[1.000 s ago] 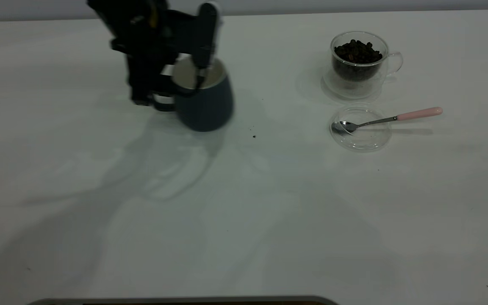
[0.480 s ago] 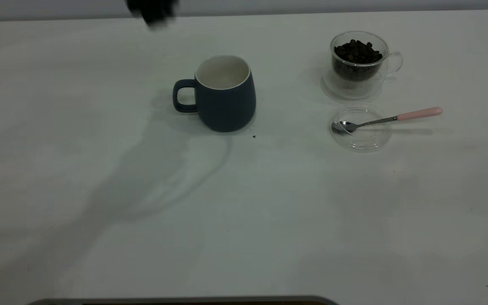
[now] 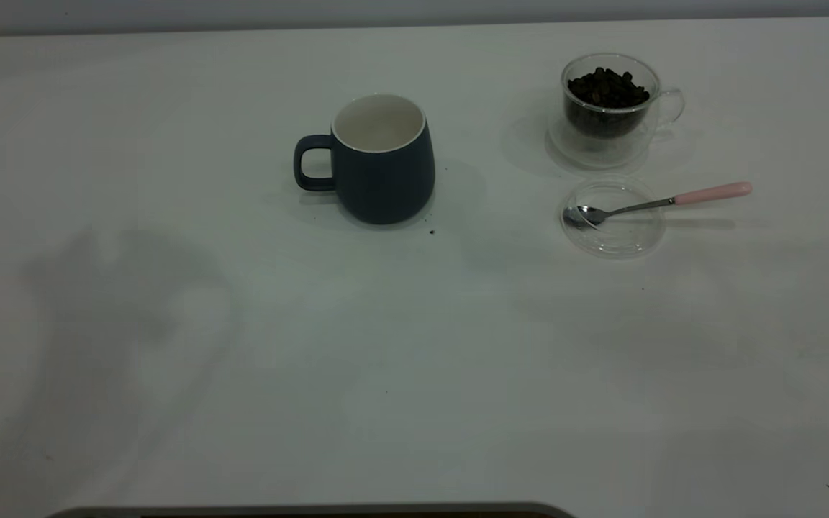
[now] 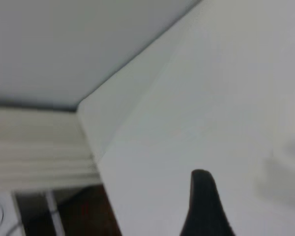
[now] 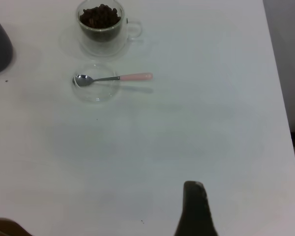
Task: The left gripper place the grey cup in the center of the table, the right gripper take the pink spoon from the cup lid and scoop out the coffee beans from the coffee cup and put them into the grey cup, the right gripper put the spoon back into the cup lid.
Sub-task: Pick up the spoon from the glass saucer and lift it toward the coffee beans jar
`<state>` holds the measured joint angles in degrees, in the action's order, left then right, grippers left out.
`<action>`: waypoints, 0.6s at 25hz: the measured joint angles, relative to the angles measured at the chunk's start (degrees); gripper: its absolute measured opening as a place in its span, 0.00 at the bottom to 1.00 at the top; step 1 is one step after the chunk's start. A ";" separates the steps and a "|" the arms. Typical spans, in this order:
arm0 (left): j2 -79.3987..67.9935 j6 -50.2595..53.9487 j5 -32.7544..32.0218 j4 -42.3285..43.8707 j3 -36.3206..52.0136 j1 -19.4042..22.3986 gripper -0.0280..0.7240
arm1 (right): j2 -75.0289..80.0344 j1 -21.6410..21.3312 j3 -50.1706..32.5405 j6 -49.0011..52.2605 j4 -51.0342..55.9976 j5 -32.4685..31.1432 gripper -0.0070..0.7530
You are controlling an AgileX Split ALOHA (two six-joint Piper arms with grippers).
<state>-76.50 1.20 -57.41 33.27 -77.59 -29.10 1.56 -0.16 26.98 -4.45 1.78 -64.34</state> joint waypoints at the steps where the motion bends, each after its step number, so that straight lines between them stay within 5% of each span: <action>1: 2.60 0.36 -2.20 -0.43 0.00 0.00 0.79 | 0.00 0.00 0.00 0.00 0.00 0.00 0.78; 5: 9.85 0.85 -9.62 -5.07 0.17 0.00 0.79 | 0.00 0.00 0.00 0.00 0.00 0.00 0.78; 15: 21.66 0.90 -9.62 -23.19 15.72 0.00 0.79 | 0.00 0.00 0.00 0.00 0.00 0.00 0.78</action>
<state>-54.84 2.10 -67.03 10.08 -61.86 -29.10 1.56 -0.16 26.98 -4.45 1.78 -64.34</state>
